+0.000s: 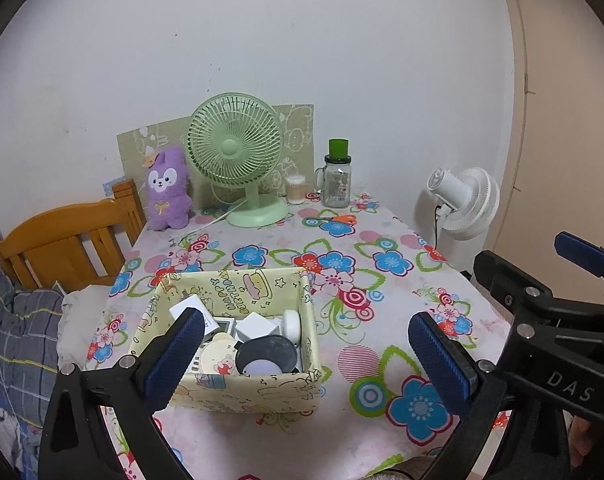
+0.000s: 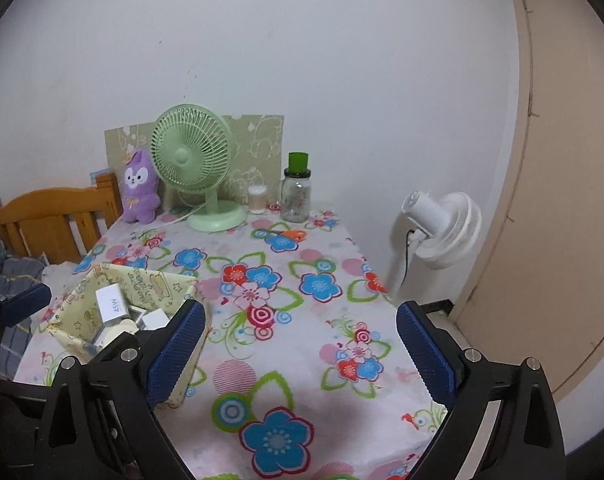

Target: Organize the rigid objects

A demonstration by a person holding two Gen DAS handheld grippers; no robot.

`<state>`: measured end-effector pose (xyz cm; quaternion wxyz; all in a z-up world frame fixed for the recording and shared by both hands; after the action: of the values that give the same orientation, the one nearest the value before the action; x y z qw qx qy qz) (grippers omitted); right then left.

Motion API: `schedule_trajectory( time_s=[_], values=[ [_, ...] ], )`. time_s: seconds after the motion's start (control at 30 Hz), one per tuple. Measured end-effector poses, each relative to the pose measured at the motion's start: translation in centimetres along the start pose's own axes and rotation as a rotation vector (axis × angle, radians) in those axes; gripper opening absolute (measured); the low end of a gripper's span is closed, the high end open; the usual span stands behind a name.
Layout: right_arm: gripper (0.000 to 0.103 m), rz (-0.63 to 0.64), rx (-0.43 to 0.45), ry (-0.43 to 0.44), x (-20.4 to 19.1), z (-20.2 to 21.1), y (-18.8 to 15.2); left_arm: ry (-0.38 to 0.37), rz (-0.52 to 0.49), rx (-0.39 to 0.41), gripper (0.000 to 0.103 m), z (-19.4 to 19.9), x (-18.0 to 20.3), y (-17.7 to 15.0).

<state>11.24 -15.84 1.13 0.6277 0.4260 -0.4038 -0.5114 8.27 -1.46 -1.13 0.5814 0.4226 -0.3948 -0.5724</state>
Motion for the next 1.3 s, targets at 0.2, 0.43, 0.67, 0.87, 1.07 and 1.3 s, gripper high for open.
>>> schedule_trajectory(
  time_s=[0.2,0.43,0.67,0.87,1.07,1.3],
  values=[
    [0.101,-0.002,0.021,-0.005,0.5,0.7,0.3,0.001,0.007,0.016,0.103,0.4,0.3,0.2],
    [0.101,-0.024,0.022,0.006,1.2,0.6,0.1,0.005,0.018,0.012,0.103,0.4,0.5,0.2],
    [0.101,-0.033,0.014,-0.007,1.9,0.4,0.0,-0.011,0.026,0.010,0.103,0.3,0.9,0.2],
    [0.101,-0.036,0.016,-0.005,1.9,0.4,0.0,-0.010,0.025,0.008,0.103,0.3,0.9,0.2],
    [0.101,-0.038,0.013,-0.001,1.9,0.5,-0.1,-0.010,0.025,0.009,0.103,0.3,0.9,0.2],
    [0.101,-0.042,0.012,-0.004,1.8,0.5,-0.1,-0.014,0.019,0.010,0.103,0.5,0.7,0.3]
  ],
)
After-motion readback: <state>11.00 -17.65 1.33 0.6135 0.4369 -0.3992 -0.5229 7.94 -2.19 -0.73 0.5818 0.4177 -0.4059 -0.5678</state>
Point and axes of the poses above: each gripper's, at about its wrist camera, not at the fingertips, and z roughly against the way its jaws point, x to its right, y to its top, the point moved 9 cm from there along -z, roughly the way its jaws point, and after that the axes turned 13 degrees about x, right-handed, at the moved point
